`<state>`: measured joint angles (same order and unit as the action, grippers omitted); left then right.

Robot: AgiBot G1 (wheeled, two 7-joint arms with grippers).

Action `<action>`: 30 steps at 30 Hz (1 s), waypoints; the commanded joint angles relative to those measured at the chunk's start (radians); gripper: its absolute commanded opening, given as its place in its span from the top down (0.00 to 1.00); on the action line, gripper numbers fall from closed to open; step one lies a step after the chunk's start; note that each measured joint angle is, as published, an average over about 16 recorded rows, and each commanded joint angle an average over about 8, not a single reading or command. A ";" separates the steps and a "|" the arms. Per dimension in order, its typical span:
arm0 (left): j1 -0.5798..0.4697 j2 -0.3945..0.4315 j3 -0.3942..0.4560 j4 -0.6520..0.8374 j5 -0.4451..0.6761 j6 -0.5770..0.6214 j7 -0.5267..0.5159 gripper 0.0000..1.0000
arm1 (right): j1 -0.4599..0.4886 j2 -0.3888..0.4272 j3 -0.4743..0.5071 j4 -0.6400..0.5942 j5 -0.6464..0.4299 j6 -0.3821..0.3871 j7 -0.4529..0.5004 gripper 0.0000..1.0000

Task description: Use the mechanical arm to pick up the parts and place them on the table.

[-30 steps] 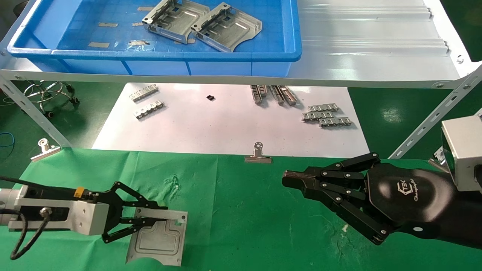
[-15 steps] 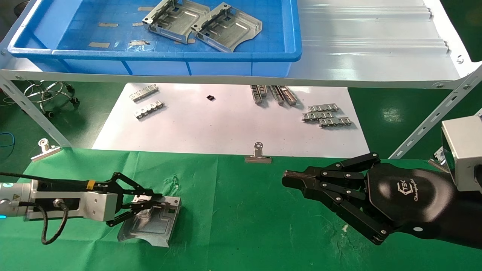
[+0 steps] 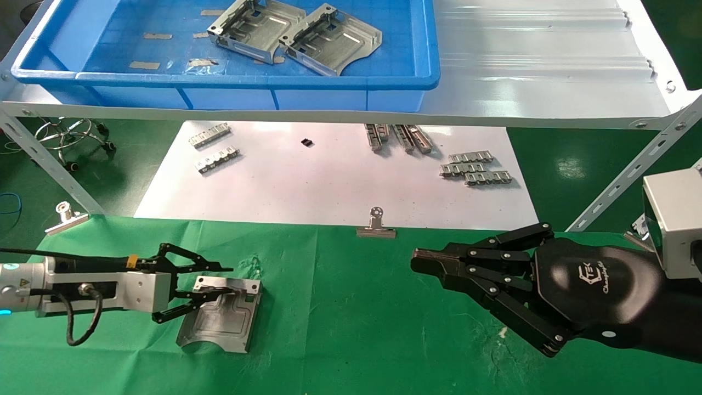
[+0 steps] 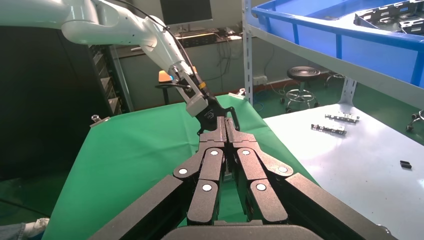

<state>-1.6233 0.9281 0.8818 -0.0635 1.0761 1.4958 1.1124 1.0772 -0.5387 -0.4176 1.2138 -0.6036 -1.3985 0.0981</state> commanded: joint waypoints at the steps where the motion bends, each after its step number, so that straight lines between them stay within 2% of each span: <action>1: -0.005 0.000 -0.002 0.010 -0.003 0.011 0.001 0.00 | 0.000 0.000 0.000 0.000 0.000 0.000 0.000 1.00; 6: -0.019 -0.016 -0.012 0.011 -0.026 0.086 -0.114 0.00 | 0.000 0.000 0.000 0.000 0.000 0.000 0.000 1.00; 7: -0.018 -0.021 -0.012 0.001 -0.029 0.095 -0.146 0.00 | 0.000 0.000 0.000 0.000 0.000 0.000 0.000 0.97; 8: -0.018 -0.024 -0.014 -0.002 -0.033 0.102 -0.173 0.00 | 0.000 0.000 0.000 0.000 0.000 0.000 0.000 0.88; 14: 0.008 -0.041 -0.044 -0.062 -0.056 0.112 -0.300 0.00 | 0.000 0.000 0.000 0.000 0.000 0.000 0.000 0.13; 15: 0.014 -0.043 -0.054 -0.072 -0.061 0.111 -0.312 0.00 | 0.000 0.000 0.000 0.000 0.000 0.000 0.000 0.04; 16: 0.024 -0.048 -0.064 -0.092 -0.066 0.109 -0.329 0.00 | 0.000 0.000 0.000 0.000 0.000 0.000 0.000 0.00; 30: 0.157 -0.117 -0.201 -0.379 -0.137 0.081 -0.576 0.00 | 0.000 0.000 0.000 0.000 0.000 0.000 0.000 0.00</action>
<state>-1.4663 0.8117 0.6811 -0.4418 0.9394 1.5772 0.5369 1.0772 -0.5387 -0.4176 1.2138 -0.6036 -1.3985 0.0981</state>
